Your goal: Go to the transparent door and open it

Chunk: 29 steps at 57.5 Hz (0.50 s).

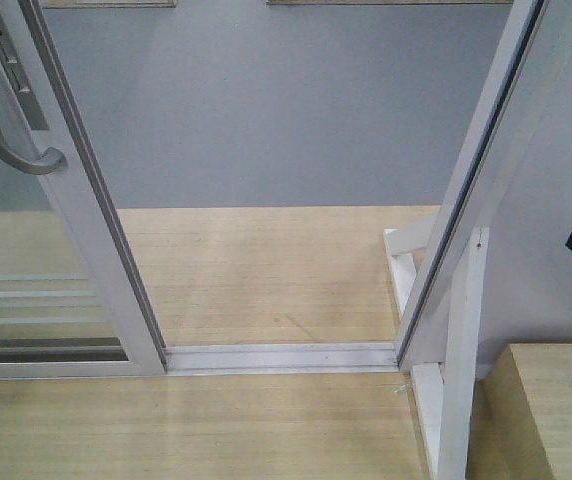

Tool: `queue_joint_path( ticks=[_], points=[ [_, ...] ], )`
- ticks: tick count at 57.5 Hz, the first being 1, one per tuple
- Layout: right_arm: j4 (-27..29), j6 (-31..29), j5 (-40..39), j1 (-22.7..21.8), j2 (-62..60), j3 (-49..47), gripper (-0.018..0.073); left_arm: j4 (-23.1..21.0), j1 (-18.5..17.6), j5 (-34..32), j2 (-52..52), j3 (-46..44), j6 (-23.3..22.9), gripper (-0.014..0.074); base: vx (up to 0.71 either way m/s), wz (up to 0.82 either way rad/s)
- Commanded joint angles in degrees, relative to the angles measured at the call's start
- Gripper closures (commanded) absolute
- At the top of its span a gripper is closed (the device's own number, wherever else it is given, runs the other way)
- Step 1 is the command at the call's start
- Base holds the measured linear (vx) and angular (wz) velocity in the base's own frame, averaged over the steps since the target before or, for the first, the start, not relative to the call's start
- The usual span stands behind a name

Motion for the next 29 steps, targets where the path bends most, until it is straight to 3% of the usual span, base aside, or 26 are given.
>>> queue_joint_path(
  ticks=[1, 6, 14, 25, 29],
  points=[
    [-0.1, 0.1, -4.6, -0.3, 0.4, -1.6, 0.0562, 1.5, 2.5, -2.1, -1.4, -1.4, 1.5, 0.0592, 0.00, 0.00],
    [-0.1, 0.1, -4.6, -0.3, 0.4, -1.6, 0.0562, 1.7, 3.7, -1.4, -4.8, 0.7, 4.5, 0.0592, 0.00, 0.00],
    [-0.1, 0.1, -4.6, -0.3, 0.4, -1.6, 0.0562, -0.4, 4.1, -4.1, -11.7, 8.9, 5.0, 0.0592, 0.00, 0.00],
    [-0.1, 0.1, -4.5, -0.3, 0.4, -1.6, 0.0562, -5.1, 4.1, -18.8, -15.5, 19.7, 4.9, 0.0592, 0.00, 0.00],
    [-0.1, 0.1, -4.6, -0.3, 0.4, -1.6, 0.0562, -4.2, 4.1, -16.9, -15.6, 19.4, 6.3, 0.0592, 0.00, 0.00]
  ],
)
